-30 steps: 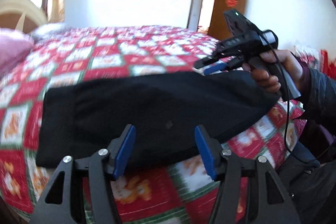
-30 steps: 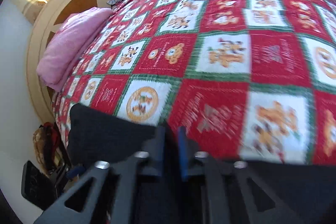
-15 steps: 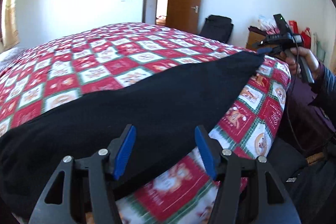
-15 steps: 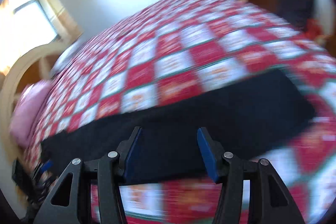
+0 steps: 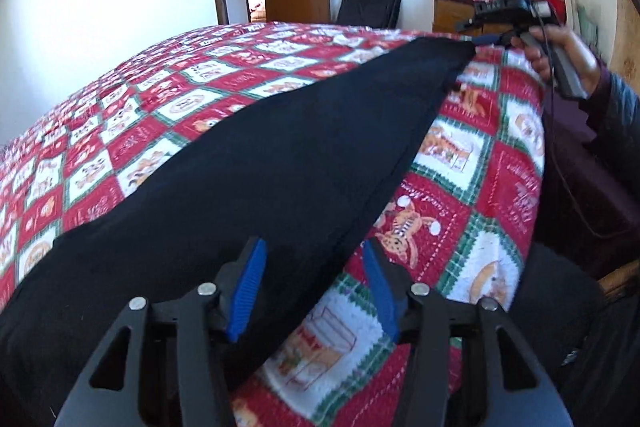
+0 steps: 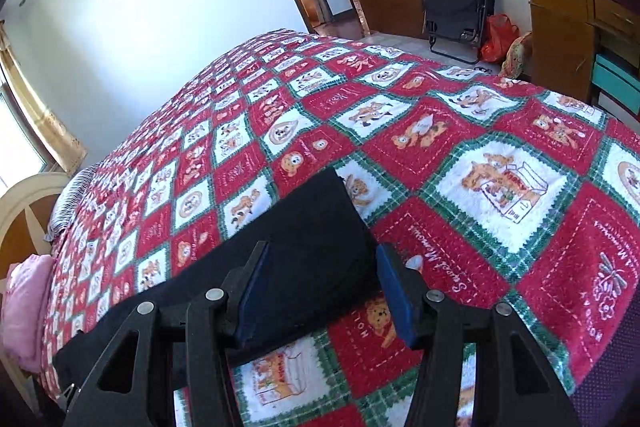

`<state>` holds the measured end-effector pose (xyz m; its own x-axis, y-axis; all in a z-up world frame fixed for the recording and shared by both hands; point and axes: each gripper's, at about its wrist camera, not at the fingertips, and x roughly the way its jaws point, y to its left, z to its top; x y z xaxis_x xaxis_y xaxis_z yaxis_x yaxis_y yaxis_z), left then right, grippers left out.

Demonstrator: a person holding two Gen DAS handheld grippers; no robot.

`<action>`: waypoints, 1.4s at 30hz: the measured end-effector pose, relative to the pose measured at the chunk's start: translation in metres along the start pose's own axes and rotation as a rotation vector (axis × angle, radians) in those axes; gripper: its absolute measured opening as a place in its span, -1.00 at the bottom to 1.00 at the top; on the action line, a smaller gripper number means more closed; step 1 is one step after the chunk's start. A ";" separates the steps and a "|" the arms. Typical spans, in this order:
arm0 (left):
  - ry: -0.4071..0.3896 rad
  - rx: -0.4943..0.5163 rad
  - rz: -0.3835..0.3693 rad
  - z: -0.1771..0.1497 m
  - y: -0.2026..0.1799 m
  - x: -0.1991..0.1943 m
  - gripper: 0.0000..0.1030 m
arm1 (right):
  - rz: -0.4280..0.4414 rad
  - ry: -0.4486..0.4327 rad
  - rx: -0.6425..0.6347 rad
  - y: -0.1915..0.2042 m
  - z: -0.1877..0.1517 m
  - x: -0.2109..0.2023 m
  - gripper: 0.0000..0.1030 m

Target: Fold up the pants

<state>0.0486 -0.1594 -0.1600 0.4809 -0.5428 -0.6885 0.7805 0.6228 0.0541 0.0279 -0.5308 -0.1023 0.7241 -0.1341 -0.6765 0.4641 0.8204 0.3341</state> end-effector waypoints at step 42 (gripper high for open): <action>-0.074 -0.129 -0.021 -0.010 0.019 -0.020 -0.77 | 0.015 -0.003 -0.007 -0.012 -0.001 -0.013 -0.85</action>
<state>0.0498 -0.1310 -0.1522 0.4972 -0.5936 -0.6327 0.7351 0.6756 -0.0561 0.0123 -0.5381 -0.0977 0.7322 -0.1233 -0.6699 0.4498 0.8260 0.3397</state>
